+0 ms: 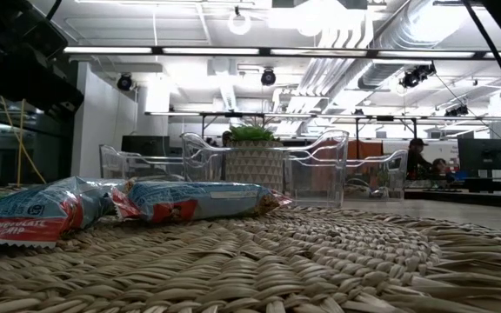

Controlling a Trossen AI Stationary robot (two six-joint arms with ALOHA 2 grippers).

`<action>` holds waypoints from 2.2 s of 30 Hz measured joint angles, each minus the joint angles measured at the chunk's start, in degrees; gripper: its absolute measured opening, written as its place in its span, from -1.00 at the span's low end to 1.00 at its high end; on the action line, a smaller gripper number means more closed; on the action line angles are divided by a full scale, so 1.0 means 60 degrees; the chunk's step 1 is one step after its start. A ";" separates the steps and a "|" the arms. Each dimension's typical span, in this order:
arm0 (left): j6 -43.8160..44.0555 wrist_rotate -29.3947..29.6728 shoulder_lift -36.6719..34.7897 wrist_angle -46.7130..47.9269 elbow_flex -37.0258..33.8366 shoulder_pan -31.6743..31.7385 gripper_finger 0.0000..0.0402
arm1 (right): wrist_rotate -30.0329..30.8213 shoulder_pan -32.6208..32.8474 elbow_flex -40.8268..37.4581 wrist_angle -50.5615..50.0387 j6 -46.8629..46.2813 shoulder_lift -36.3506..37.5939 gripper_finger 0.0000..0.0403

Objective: Pick and place Granola Bars by type
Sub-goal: Put the blue granola bar into the top right transparent bin

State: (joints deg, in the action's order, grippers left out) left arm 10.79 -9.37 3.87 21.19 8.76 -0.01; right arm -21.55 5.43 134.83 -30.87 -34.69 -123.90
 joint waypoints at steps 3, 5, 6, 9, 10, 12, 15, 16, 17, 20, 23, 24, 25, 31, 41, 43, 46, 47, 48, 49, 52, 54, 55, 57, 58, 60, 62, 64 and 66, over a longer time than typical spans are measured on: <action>0.0000 0.0000 0.0000 0.0002 0.0000 0.0000 -1.00 | 0.0503 0.0358 -0.0002 -0.0482 -0.0406 0.0000 -0.46; 0.0000 0.0000 0.0000 0.0000 0.0002 0.0000 -1.00 | 0.0869 0.0612 -0.0001 -0.0839 -0.0692 -0.0003 -0.46; 0.0000 0.0000 -0.0001 0.0004 -0.0001 0.0000 -1.00 | 0.1043 0.0746 -0.0002 -0.1024 -0.0838 -0.0004 -0.46; 0.0000 -0.0004 0.0001 0.0000 0.0000 0.0000 -1.00 | 0.1598 0.1171 -0.0002 -0.1482 -0.1272 -0.0007 -0.46; 0.0000 -0.0004 0.0001 0.0000 0.0002 0.0000 -1.00 | 0.1784 0.1305 -0.0002 -0.1590 -0.1432 -0.0007 -0.46; 0.0000 -0.0004 0.0001 0.0000 0.0002 0.0000 -1.00 | 0.2208 0.1555 -0.0002 -0.1853 -0.1777 -0.0007 -0.46; 0.0000 -0.0004 0.0001 0.0002 0.0001 0.0000 -1.00 | 0.2870 0.1883 -0.0002 -0.2254 -0.2545 -0.0011 -0.46; 0.0000 -0.0004 0.0000 0.0000 0.0001 0.0000 -1.00 | 0.3101 0.1981 -0.0001 -0.2384 -0.2881 -0.0011 -0.46; 0.0000 -0.0005 0.0001 0.0000 0.0002 0.0000 -1.00 | 0.3323 0.2067 -0.0001 -0.2518 -0.3267 -0.0011 -0.46; 0.0000 -0.0007 -0.0001 0.0000 0.0001 0.0000 -1.00 | 0.3960 0.2334 0.0000 -0.2964 -0.4394 -0.0011 -0.46; 0.0000 -0.0014 -0.0002 0.0000 -0.0001 0.0000 -1.00 | 0.4515 0.2588 -0.0002 -0.3370 -0.5230 -0.0011 -0.46; 0.0000 -0.0024 0.0001 0.0001 0.0002 0.0000 -1.00 | 0.4713 0.2668 -0.0002 -0.3553 -0.5497 -0.0011 -0.46; 0.0000 -0.0029 0.0001 0.0000 0.0001 0.0000 -1.00 | 0.4911 0.2734 -0.0002 -0.3698 -0.5694 -0.0011 -0.46; 0.0000 -0.0029 0.0001 0.0000 0.0002 0.0000 -1.00 | 0.6078 0.3037 -0.0049 -0.4245 -0.4002 -0.0013 -0.46; 0.0000 -0.0022 -0.0002 0.0000 0.0002 0.0000 -1.00 | 0.6057 0.2711 -0.1962 -0.3850 -0.1543 -0.0029 -0.46; 0.0000 -0.0022 0.0001 -0.0003 0.0000 0.0000 -1.00 | 0.5533 0.2549 -0.2591 -0.3465 -0.1917 -0.0026 -0.46; 0.0000 -0.0018 0.0001 0.0000 0.0000 0.0000 -1.00 | 0.4500 0.2352 -0.3439 -0.2981 -0.1513 -0.0026 -0.46; 0.0000 -0.0018 0.0001 0.0000 0.0000 0.0000 -1.00 | 0.4228 0.2303 -0.3700 -0.2756 -0.1211 -0.0026 -0.46; 0.0000 -0.0016 0.0001 0.0000 0.0002 0.0000 -1.00 | 0.4044 0.2243 -0.3945 -0.2487 -0.0890 -0.0026 -0.46; 0.0000 -0.0014 0.0001 0.0000 0.0002 0.0000 -1.00 | 0.3911 0.2187 -0.4148 -0.2343 -0.0608 -0.0026 -0.46; 0.0000 0.0009 0.0000 0.0000 -0.0001 0.0000 -1.00 | 0.3676 0.1969 -0.4586 -0.2368 0.0409 -0.0026 -0.46; 0.0000 0.0007 0.0001 0.0000 0.0002 0.0000 -1.00 | 0.3586 0.1815 -0.4790 -0.2340 0.1097 -0.0026 -0.46; 0.0000 0.0007 0.0001 0.0000 0.0002 0.0000 -1.00 | 0.3538 0.1740 -0.4864 -0.2360 0.1440 -0.0026 -0.46; 0.0000 0.0007 0.0001 0.0000 -0.0001 0.0000 -1.00 | 0.3435 0.1607 -0.5009 -0.2334 0.2154 -0.0026 -0.46; 0.0000 0.0007 0.0001 0.0000 0.0002 0.0000 -1.00 | 0.3353 0.1546 -0.5074 -0.2330 0.2519 -0.0026 -0.46; 0.0000 0.0007 0.0001 0.0000 0.0002 0.0000 -1.00 | 0.3174 0.1425 -0.5217 -0.2373 0.3298 -0.0026 -0.46; 0.0000 0.0007 -0.0001 0.0000 0.0000 0.0000 -1.00 | 0.3015 0.1319 -0.5340 -0.2403 0.4149 -0.0026 -0.46; 0.0000 0.0007 0.0001 0.0000 0.0001 0.0000 -1.00 | 0.3009 0.1250 -0.5398 -0.2389 0.5102 -0.0026 -0.46; 0.0000 0.0004 0.0001 0.0000 0.0002 0.0000 -1.00 | 0.3109 0.1183 -0.5424 -0.2387 0.6030 -0.0026 -0.46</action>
State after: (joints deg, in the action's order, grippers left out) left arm 10.79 -9.34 3.88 21.19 8.77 -0.01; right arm -2.90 12.53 102.29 -45.19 1.49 -124.05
